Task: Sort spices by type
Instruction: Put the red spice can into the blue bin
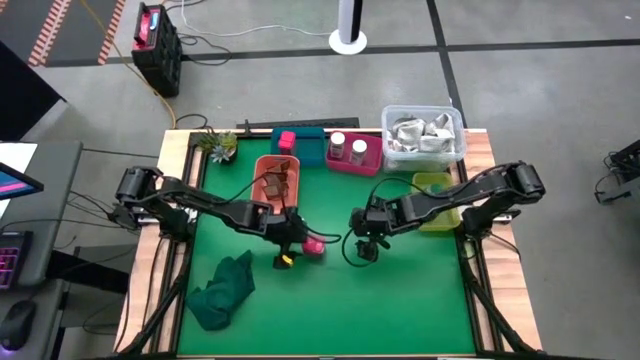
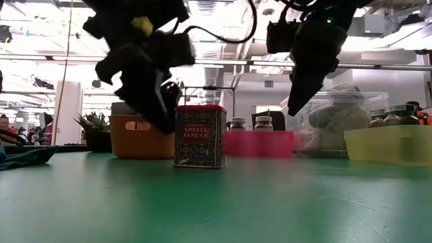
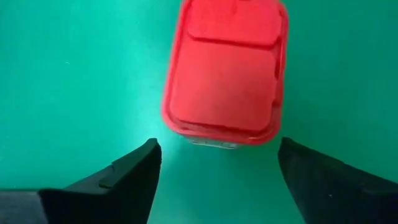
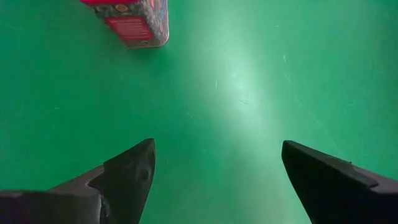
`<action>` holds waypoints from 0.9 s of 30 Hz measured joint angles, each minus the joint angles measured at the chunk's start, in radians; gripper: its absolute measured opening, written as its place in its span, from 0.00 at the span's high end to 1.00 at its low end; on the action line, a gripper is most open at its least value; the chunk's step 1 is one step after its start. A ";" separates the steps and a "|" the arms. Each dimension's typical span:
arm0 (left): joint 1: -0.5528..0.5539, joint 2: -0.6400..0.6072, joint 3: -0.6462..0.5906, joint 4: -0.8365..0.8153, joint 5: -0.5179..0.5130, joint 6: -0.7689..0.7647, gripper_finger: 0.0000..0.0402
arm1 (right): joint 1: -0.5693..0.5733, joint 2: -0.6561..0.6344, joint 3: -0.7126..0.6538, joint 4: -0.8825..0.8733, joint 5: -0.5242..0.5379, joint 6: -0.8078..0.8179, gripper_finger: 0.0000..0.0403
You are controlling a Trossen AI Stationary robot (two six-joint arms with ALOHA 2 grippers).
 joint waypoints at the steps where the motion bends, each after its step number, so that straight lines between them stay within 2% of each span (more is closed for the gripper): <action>1: 0.000 -0.008 0.012 -0.026 0.000 -0.002 0.22 | 0.000 0.000 0.000 -0.004 -0.001 -0.009 0.08; 6: 0.000 -0.042 0.069 -0.148 0.023 -0.062 0.20 | -0.022 0.000 -0.006 0.003 -0.002 -0.056 0.08; 11: -0.011 -0.099 0.092 -0.229 0.088 -0.154 0.18 | -0.062 0.000 -0.006 0.132 0.005 -0.067 0.08; 14: -0.018 -0.141 0.099 -0.258 0.092 -0.173 0.18 | -0.066 0.002 -0.006 0.197 0.005 -0.104 0.08; 19: -0.020 -0.202 0.099 -0.312 0.092 -0.211 0.18 | -0.079 0.003 -0.006 0.190 0.001 -0.170 0.08; 21: -0.020 -0.237 0.099 -0.334 0.063 -0.241 0.18 | -0.085 0.002 -0.006 0.181 -0.023 -0.183 0.08; 25: -0.002 -0.290 0.097 -0.369 -0.076 -0.319 0.18 | -0.089 0.002 -0.006 0.191 -0.084 -0.204 0.08; 27: 0.027 -0.308 0.088 -0.359 -0.104 -0.364 0.18 | -0.084 0.002 -0.003 0.203 -0.099 -0.222 0.08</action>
